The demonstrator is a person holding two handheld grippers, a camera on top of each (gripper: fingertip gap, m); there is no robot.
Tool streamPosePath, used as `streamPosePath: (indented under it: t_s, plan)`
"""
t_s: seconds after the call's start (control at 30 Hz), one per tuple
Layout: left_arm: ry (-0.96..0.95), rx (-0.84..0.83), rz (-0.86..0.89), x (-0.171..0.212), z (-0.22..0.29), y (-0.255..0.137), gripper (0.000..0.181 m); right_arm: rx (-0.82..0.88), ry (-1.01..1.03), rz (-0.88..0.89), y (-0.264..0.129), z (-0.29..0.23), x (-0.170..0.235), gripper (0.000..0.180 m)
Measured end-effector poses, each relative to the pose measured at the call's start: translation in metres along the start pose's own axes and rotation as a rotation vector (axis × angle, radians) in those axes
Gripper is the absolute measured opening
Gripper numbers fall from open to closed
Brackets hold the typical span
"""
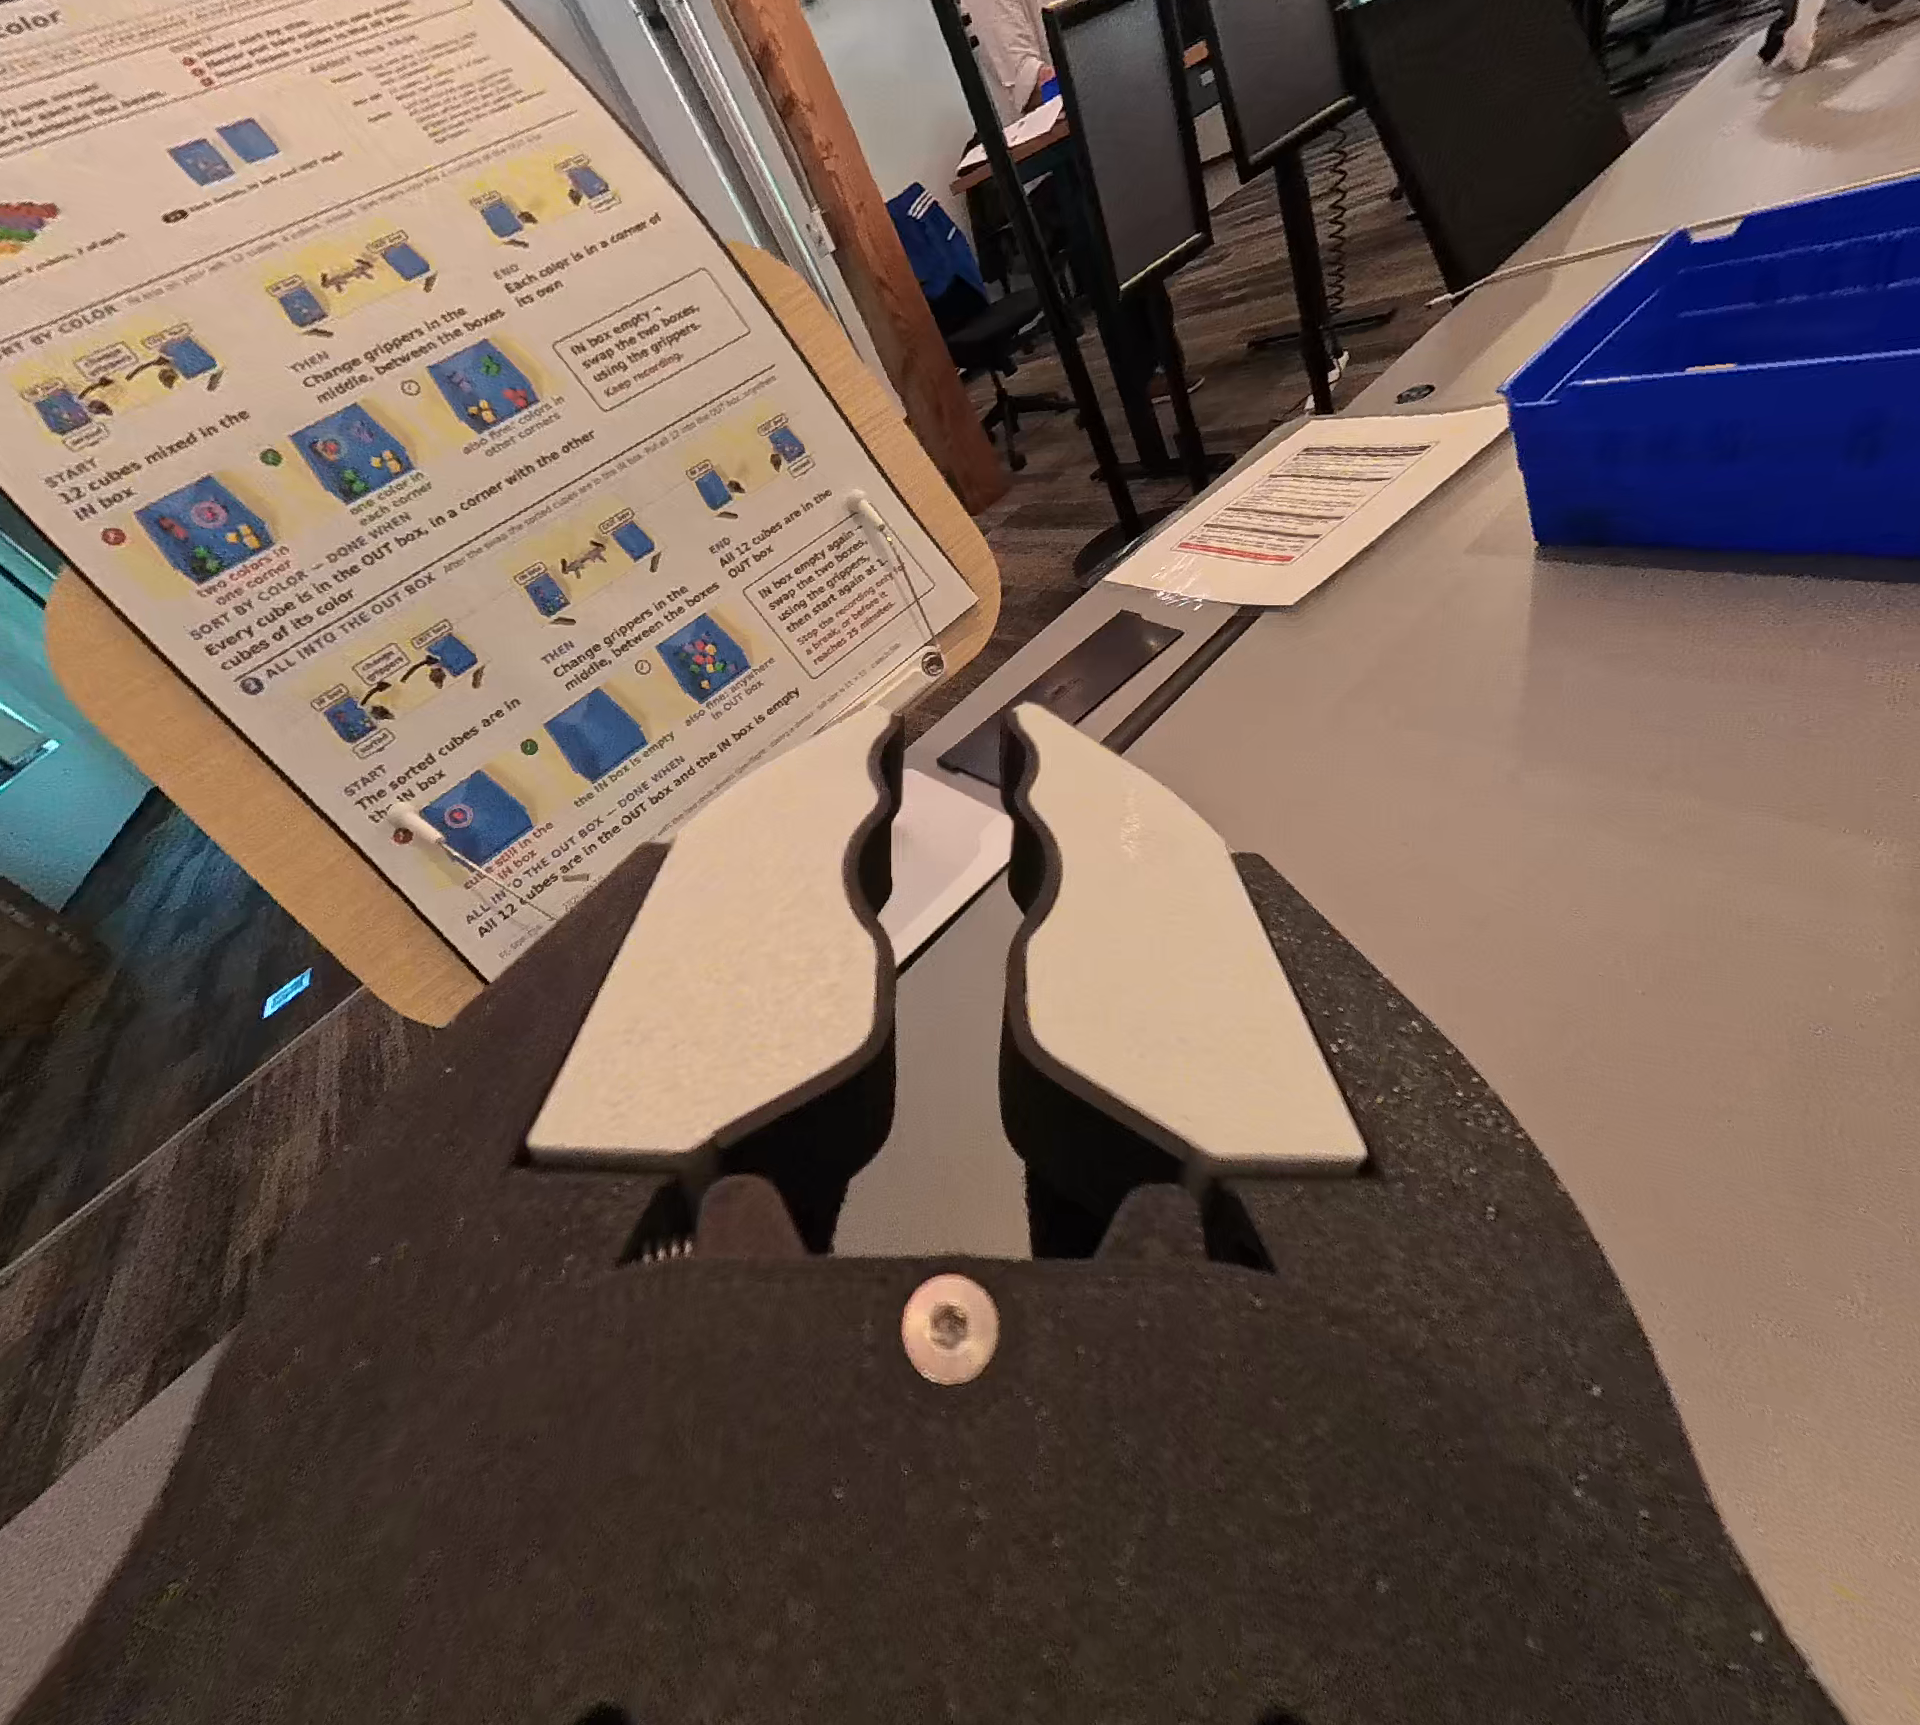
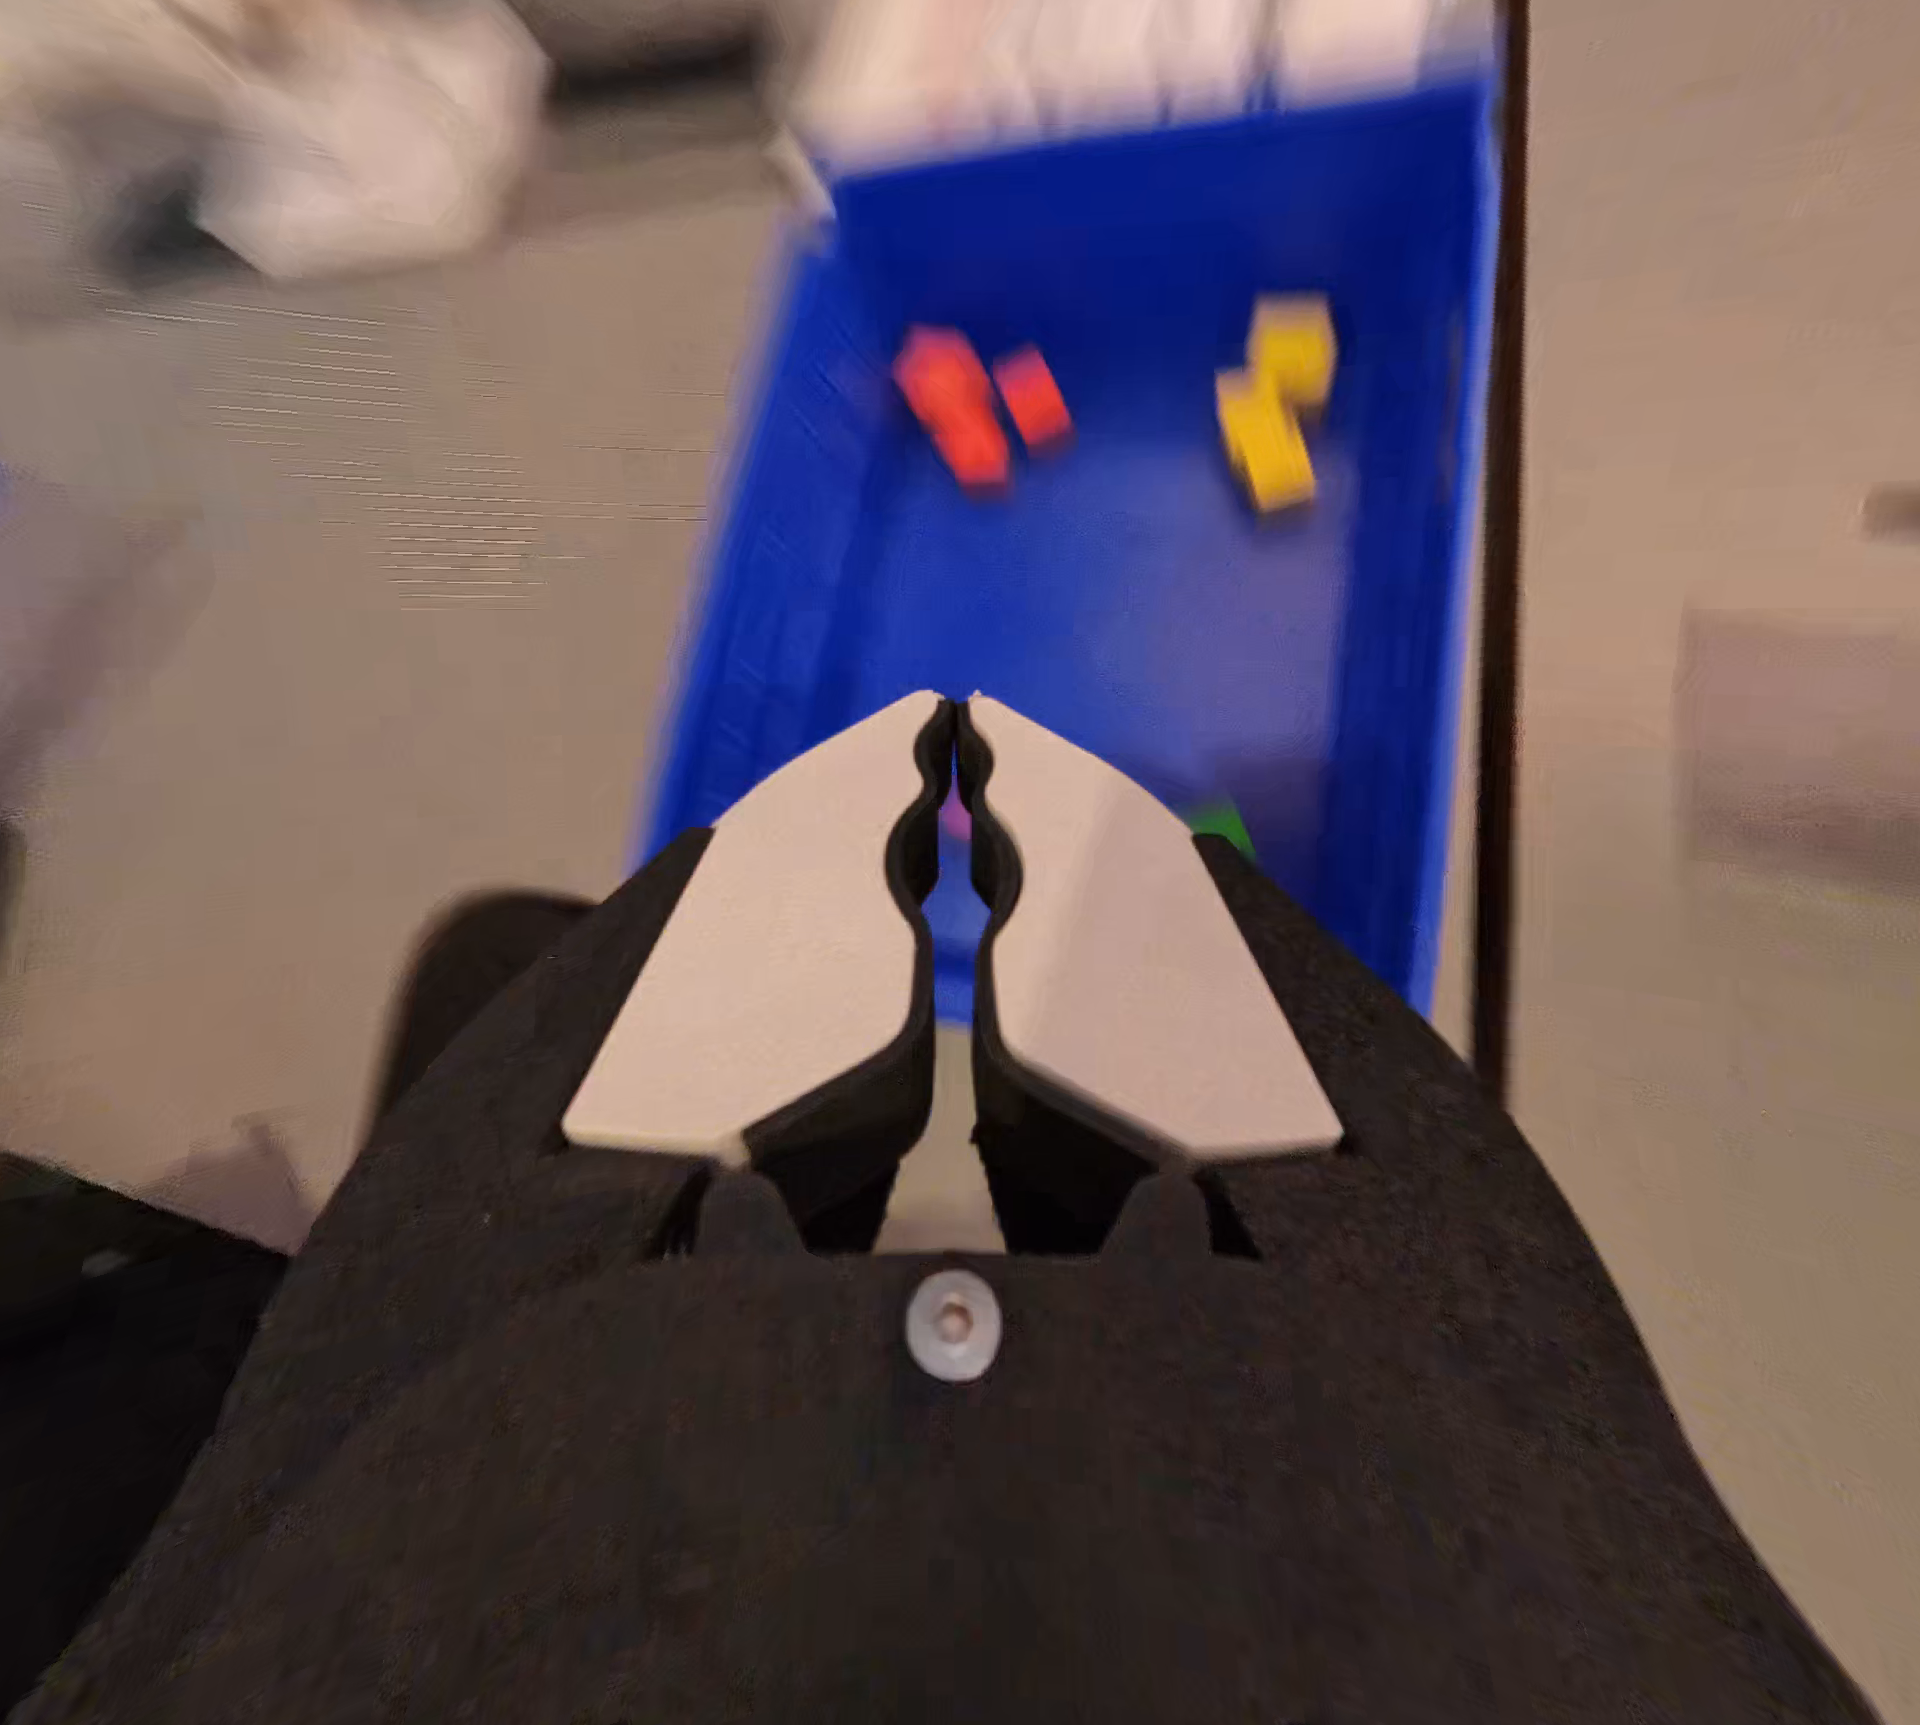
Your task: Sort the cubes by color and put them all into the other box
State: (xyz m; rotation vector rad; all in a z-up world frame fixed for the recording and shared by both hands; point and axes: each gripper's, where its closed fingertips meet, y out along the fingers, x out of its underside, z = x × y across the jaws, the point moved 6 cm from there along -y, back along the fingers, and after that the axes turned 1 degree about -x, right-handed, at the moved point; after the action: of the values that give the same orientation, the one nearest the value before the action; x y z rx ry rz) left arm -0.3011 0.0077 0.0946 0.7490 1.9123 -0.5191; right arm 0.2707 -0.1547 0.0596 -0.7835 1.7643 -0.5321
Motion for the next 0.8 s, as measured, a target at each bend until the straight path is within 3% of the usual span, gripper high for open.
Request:
streamPosePath:
  t_s: [0.07, 0.17, 0.27, 0.63, 0.73, 0.8]
  plan:
    - [0.019, 0.010, 0.006, -0.002, 0.001, -0.002, 0.017, 0.126, -0.015, -0.307, 0.046, 0.018, 0.023, 0.000]
    - [0.015, 0.028, 0.018, -0.004, 0.001, -0.005, 0.017, 0.094, -0.075, -0.572, 0.100, 0.017, 0.059, 0.000]
    - [0.011, 0.031, 0.024, -0.004, 0.000, -0.006, 0.017, 0.138, -0.158, -0.679, 0.121, 0.012, 0.077, 0.000]
    - [0.039, 0.050, 0.001, 0.000, 0.009, -0.001, 0.017, 0.081, -0.144, -0.599, 0.126, -0.001, 0.070, 0.000]
    - [0.069, 0.030, -0.009, 0.000, 0.007, -0.003, 0.017, 0.059, -0.169, -0.444, 0.096, -0.001, 0.048, 0.000]
    - [0.065, 0.028, -0.001, -0.002, 0.006, -0.005, 0.017, 0.150, -0.251, -0.255, 0.065, 0.013, 0.013, 0.000]
